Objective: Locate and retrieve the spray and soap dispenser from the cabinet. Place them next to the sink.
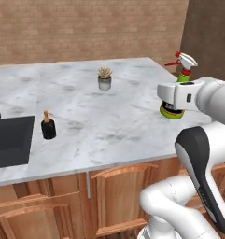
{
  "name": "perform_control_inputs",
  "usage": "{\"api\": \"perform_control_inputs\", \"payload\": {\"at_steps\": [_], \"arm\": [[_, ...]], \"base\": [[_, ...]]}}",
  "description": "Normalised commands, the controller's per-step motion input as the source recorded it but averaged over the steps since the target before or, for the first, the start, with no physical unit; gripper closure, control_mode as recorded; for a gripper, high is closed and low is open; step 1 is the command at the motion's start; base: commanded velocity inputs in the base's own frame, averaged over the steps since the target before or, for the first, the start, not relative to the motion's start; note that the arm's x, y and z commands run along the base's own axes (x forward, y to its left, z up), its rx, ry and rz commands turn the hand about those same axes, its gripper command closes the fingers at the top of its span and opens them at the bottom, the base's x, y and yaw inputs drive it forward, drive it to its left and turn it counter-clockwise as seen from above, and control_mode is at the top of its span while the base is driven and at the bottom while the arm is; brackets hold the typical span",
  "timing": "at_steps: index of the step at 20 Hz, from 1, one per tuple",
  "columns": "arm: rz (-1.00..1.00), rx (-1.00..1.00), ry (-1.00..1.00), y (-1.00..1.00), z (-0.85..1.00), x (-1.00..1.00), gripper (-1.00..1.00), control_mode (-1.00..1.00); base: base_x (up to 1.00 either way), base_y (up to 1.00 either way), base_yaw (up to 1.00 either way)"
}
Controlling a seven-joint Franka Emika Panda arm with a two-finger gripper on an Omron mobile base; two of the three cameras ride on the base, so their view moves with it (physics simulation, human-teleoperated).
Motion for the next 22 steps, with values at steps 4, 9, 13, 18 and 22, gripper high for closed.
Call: {"api": "perform_control_inputs", "payload": {"at_steps": [4,9,13,18,22], "arm": [[0.00,0.00,0.00,0.00,0.00,0.00,1.00,1.00],[0.00,0.00,0.00,0.00,0.00,0.00,1.00,1.00],[0.00,0.00,0.00,0.00,0.00,0.00,1.00,1.00],[0.00,0.00,0.00,0.00,0.00,0.00,1.00,1.00],[0.00,0.00,0.00,0.00,0.00,0.00,1.00,1.00]], "base": [[0.00,0.41,-0.14],[0.01,0.64,-0.10],[0.04,0.82,-0.03],[0.06,0.76,-0.03],[0.12,0.63,-0.03]]}}
